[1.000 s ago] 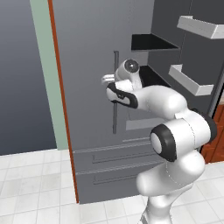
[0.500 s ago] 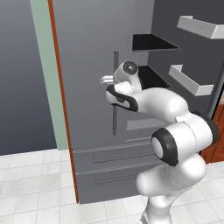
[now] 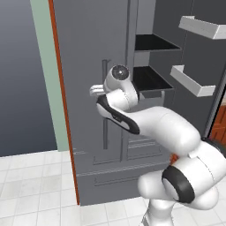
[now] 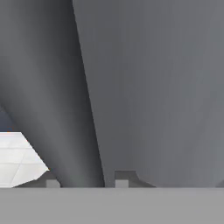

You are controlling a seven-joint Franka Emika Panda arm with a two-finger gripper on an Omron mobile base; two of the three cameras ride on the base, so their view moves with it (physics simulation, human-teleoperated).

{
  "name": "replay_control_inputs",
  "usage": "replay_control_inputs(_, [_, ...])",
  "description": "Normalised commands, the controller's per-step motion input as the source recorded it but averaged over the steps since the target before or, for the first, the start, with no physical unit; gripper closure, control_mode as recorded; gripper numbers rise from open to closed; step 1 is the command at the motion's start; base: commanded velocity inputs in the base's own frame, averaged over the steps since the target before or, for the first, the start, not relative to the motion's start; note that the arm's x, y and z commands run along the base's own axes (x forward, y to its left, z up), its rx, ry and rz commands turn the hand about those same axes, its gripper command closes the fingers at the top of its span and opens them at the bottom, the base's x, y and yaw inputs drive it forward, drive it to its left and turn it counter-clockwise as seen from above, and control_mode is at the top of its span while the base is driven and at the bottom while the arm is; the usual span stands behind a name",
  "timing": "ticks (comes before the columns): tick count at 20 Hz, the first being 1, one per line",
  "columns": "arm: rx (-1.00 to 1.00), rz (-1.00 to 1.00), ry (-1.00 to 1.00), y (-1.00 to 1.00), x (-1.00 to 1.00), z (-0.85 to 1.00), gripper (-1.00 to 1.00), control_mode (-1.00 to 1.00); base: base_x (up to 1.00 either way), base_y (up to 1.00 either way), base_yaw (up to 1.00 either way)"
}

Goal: Retrieve the peach and banana from the fridge and place them into the bowl on the dining table.

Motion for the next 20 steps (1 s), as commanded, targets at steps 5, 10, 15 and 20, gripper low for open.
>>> replay_control_inputs(5, [-0.02,0.00,0.01,0.57,-0.77,0.34,1.00,-1.00,0.00,0.00,0.00])
replay_control_inputs(10, [-0.07,0.00,-0.02,0.74,-0.78,0.30,1.00,-1.00,0.00,0.00,0.00])
replay_control_inputs(15, [-0.04,0.00,0.00,0.33,-0.72,0.50,-1.00,-1.00,0.00,0.00,0.00])
replay_control_inputs(20, [0.00,-0.01,0.00,-0.35,-0.18,0.56,-1.00,-1.00,0.00,0.00,0.00])
